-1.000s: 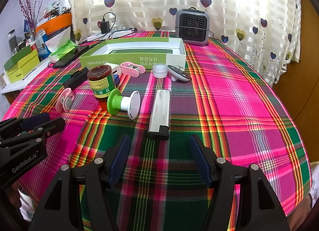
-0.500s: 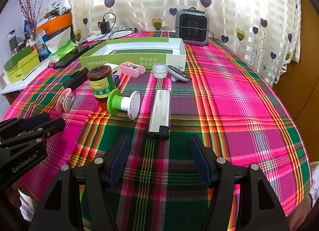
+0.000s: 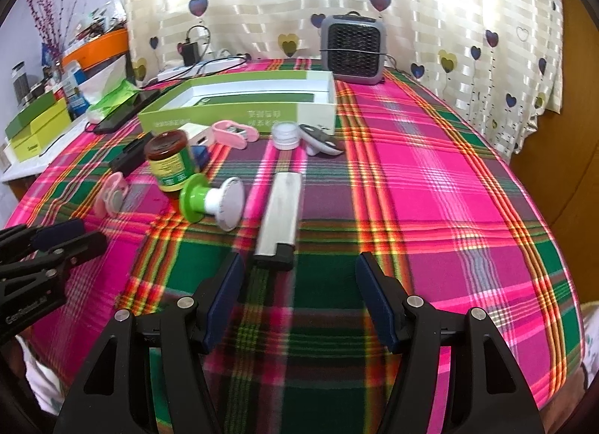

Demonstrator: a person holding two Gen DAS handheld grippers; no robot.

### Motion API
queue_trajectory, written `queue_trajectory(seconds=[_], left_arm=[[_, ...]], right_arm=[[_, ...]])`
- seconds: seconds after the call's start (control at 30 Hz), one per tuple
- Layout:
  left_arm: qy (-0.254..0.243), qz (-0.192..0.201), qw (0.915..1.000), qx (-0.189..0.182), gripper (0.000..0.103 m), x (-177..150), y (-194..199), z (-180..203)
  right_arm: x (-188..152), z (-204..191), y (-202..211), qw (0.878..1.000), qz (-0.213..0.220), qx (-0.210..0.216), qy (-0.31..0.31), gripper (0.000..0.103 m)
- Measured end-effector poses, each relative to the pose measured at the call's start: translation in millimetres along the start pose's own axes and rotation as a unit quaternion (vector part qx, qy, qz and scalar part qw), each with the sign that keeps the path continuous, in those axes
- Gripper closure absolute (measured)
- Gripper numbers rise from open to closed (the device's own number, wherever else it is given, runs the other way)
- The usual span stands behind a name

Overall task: Organize rigid objects
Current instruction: 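Reach the left gripper to the pink clip and close on it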

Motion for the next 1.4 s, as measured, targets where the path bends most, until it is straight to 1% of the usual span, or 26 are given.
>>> queue_trajectory(seconds=[0.13,0.27,0.37,0.5,0.57,0.77,0.97,1.27,1.4], left_arm=[[0.029,-0.001,0.9991,-0.031,0.066,3,0,-9],[0.051,-0.004,0.9973,-0.052,0.066,8,-3,-12],[0.049,-0.006,0.9976,-0.048,0.066,13,-6,-9],[0.050,-0.009,0.9972,-0.056,0.065,22,-12,-5],[0.055,-0.013,0.9970,-0.052,0.061,25,-16,-5],[0.058,-0.016,0.9972,-0.043,0.061,33,-25,-10],[0.061,-0.019,0.9973,-0.037,0.061,41,-32,-13],[0.044,-0.005,0.9976,-0.053,0.061,43,-35,-16],[0.039,-0.008,0.9977,-0.055,0.061,43,-35,-16]], right_arm=[[4,-1,-3,1.000,-0.003,-0.002,0.002,0.040],[10,0,-9,1.000,-0.011,0.003,0.006,0.040],[14,0,-14,1.000,-0.017,0.006,0.010,0.040],[19,1,-18,1.000,-0.026,0.012,0.014,0.040],[22,2,-21,0.999,-0.030,0.013,0.013,0.040],[29,4,-27,0.999,-0.038,0.023,0.008,0.040],[40,2,-38,0.999,-0.045,0.013,0.017,0.040],[46,3,-46,0.998,-0.053,0.018,0.019,0.040],[46,3,-46,0.998,-0.053,0.018,0.019,0.040]])
Point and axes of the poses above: each gripper's, at about its wrist camera, not at the fingertips, and y roughly against the way its jaws point, z to its right, x to its top, the point moved 4 cm from there along -y, roughly the way its jaws point, and after that the axes turned 1 degree about -z, right-handed, at the moved point
